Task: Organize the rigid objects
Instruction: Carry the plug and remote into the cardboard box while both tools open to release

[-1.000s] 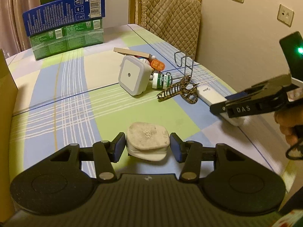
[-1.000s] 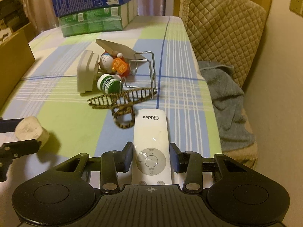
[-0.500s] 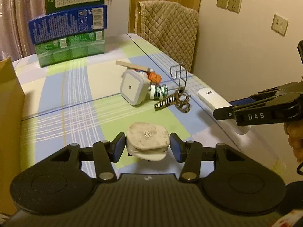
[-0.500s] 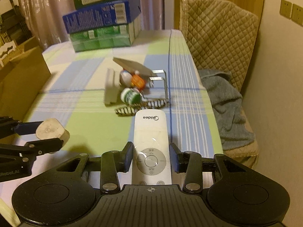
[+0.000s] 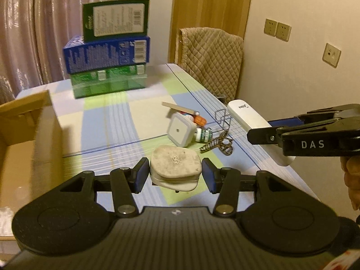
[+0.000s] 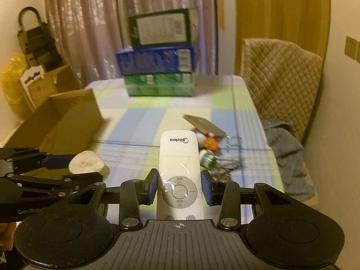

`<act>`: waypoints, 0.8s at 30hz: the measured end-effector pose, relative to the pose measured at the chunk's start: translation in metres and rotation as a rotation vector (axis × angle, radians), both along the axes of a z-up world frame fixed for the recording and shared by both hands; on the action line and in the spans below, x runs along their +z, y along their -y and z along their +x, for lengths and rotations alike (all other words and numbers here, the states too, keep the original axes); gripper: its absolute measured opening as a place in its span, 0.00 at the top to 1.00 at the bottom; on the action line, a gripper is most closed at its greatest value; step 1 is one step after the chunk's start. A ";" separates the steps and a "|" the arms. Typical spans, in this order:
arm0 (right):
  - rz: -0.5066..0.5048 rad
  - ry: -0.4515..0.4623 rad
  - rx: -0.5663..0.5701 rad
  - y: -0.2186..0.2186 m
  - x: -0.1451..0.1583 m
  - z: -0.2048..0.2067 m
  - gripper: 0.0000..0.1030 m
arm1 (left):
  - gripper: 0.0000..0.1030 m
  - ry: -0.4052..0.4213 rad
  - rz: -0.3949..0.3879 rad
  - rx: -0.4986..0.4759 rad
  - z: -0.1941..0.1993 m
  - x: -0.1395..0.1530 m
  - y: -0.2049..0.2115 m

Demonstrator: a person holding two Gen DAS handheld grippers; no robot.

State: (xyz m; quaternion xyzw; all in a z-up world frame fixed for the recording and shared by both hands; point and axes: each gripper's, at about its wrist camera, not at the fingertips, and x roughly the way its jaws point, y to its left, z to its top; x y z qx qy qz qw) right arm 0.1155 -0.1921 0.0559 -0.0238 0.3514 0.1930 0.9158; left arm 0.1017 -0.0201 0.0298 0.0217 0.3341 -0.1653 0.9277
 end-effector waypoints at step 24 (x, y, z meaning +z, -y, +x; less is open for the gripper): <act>0.033 0.062 0.204 -0.131 0.041 -0.032 0.64 | 0.55 0.068 0.003 0.184 -0.052 0.056 -0.134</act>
